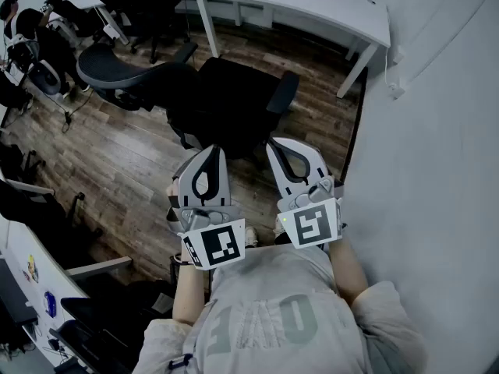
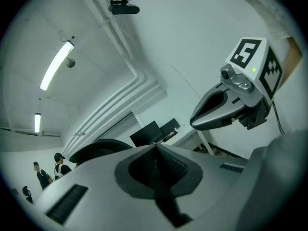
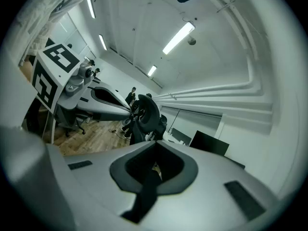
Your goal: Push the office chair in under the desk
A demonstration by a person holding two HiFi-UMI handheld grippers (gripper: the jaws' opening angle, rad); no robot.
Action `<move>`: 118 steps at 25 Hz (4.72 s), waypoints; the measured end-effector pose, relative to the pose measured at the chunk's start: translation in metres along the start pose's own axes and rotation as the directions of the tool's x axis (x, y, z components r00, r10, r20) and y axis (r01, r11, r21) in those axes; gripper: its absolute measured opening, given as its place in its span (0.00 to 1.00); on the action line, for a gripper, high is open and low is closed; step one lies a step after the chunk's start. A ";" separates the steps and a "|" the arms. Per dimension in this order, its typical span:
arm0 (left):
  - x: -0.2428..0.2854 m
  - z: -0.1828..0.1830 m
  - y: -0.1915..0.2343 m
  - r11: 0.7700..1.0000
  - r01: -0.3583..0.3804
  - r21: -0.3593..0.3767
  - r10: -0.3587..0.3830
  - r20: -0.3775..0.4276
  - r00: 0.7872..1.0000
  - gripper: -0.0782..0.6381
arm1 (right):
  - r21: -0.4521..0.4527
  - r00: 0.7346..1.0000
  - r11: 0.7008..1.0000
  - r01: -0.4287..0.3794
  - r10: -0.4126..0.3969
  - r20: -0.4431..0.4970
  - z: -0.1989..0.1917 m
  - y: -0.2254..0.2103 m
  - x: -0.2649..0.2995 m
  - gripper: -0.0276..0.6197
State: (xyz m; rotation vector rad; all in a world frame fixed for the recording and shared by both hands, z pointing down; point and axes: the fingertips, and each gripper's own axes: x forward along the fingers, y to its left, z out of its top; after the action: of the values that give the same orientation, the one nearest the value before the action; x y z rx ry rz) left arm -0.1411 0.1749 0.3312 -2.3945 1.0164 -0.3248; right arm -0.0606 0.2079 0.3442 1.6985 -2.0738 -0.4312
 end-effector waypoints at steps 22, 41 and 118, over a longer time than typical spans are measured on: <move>0.001 -0.035 0.068 0.997 -0.009 -0.071 0.012 0.037 0.999 0.13 | 0.267 0.985 0.963 -0.045 -0.001 0.172 0.034 0.025 0.045 0.08; 0.122 -0.028 0.070 0.984 -0.115 -0.136 0.108 -0.054 0.993 0.13 | 0.268 0.905 0.900 -0.344 0.242 0.349 0.006 -0.080 0.184 0.08; 0.081 -0.169 0.246 0.840 -0.178 -0.513 0.090 -0.192 0.977 0.51 | 0.157 0.641 0.622 -0.767 0.753 0.148 -0.014 0.092 0.180 0.36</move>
State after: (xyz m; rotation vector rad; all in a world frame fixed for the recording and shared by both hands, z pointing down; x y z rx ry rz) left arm -0.3013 -0.0894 0.3402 -2.7917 1.5045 -0.2047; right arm -0.1611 0.0507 0.4246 0.7153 -2.7118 0.0169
